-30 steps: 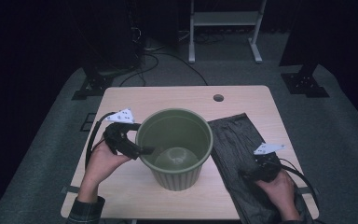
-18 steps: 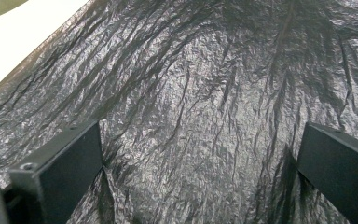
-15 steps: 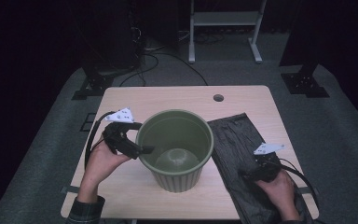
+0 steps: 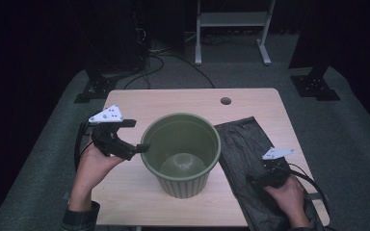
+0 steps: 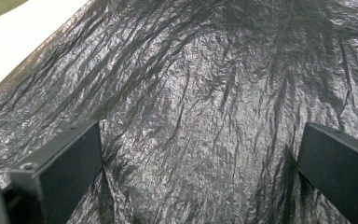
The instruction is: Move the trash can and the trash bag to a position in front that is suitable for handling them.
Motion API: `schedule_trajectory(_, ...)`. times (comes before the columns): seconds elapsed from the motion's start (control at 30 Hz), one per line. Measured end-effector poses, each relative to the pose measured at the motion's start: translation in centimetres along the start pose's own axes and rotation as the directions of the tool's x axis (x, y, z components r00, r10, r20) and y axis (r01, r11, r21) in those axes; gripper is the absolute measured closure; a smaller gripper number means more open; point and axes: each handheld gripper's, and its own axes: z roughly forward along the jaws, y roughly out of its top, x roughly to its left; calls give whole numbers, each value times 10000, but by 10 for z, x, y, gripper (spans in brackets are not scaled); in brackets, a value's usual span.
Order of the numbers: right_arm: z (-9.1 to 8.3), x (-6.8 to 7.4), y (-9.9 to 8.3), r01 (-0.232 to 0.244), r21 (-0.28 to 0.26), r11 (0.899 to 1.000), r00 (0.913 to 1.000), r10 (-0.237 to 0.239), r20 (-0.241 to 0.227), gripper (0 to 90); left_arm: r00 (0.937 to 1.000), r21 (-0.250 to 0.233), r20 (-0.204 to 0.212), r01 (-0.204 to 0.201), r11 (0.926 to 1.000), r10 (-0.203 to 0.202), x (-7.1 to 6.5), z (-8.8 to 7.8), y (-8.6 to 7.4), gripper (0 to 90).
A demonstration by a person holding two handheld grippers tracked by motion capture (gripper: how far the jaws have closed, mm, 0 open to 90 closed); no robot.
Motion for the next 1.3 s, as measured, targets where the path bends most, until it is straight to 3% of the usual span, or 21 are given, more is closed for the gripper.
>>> schedule_trajectory(0.3,0,0,0,-11,-4,10000,10000,11,5,0,9995,-127,-327,-3,9999,-2,-6,-16,-12,0)
schedule_trajectory(0.53,0,0,0,-9,0,10000,10000,9,8,0,9989,-74,-467,102,9999,-106,-11,-20,-33,0)
schedule_trajectory(0.8,0,0,0,-11,-5,10000,10000,11,10,0,9994,-49,-314,138,9999,-139,-16,-15,-59,0)
schedule_trajectory(1.03,0,0,0,-12,-6,10000,10000,12,8,0,9988,-148,-482,-117,9998,110,-18,-6,-78,0)
schedule_trajectory(1.3,0,0,0,-12,-5,10000,10000,12,7,0,9981,21,-604,-73,10000,74,-14,5,-95,0)
